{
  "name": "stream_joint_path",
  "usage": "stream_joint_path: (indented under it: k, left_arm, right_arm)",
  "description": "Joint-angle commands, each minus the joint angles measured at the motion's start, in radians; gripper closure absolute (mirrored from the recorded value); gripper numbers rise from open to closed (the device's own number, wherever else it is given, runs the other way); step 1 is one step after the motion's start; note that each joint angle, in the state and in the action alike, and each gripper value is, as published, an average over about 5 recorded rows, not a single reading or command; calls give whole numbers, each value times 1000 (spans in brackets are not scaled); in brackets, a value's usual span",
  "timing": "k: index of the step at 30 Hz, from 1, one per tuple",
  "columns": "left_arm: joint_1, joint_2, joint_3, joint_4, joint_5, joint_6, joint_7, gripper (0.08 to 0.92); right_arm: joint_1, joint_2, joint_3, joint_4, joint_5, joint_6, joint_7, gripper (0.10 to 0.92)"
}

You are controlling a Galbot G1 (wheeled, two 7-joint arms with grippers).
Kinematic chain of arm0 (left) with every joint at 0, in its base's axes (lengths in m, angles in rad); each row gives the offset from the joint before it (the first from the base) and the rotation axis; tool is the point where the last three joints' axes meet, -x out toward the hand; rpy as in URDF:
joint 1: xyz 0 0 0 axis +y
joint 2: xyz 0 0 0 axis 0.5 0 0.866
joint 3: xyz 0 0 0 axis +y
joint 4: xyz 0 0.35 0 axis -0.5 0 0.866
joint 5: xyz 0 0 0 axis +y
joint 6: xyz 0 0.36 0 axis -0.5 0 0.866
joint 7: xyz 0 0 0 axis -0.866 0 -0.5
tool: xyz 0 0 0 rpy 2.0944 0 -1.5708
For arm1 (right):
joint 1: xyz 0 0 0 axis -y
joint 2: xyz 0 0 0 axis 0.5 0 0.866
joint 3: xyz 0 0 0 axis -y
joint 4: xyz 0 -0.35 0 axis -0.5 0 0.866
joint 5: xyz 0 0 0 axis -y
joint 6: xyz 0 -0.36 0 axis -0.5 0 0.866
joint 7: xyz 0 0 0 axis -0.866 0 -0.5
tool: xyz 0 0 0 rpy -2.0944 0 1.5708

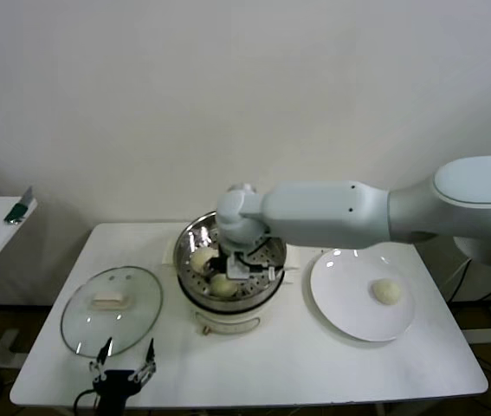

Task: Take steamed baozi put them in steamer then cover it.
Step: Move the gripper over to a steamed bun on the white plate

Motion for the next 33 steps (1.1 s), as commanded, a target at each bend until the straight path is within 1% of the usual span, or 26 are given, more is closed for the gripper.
stream_joint_path:
  k: [1,4,7,11,14,19,22,26,33]
  left_arm:
    - [1,2,1,-1,1,2,1,177]
    - [2,2,1,-4,1,2,1,177]
    - [4,2,0,-5,1,3,1,177]
    - [1,4,2,-6,2,4,2,177]
    - [-3,3,4,-11,3,7,5,177]
    - [-4,-1,5,-20,2,11,8,177]
    - [-6,-4,8,-17,5,12,9,177]
    - [-4,-7,11,-15,12,12,10,177]
    - [10,-11,11,-9,15,5,7,177]
  right_arm:
    - [91,-26,20,-33,153,17,-92,204]
    - [172,-93,23,-62,264,19,-138,203]
    - [253,-204,2,-106,372,-19,-186,202]
    - [340,-378,-110,-146,536,-159,-195,203]
    - [346,-511,-190,-148,595,-270,-170,203]
    - [225,-722,-236,-129,560,-414,-130,203]
    - [97,-788,-168,-128,528,-464,-112,203]
    - [-66,-813,-65,-150,477,-483,-95,203]
    - [-243,-776,65,-243,374,-498,-76,203]
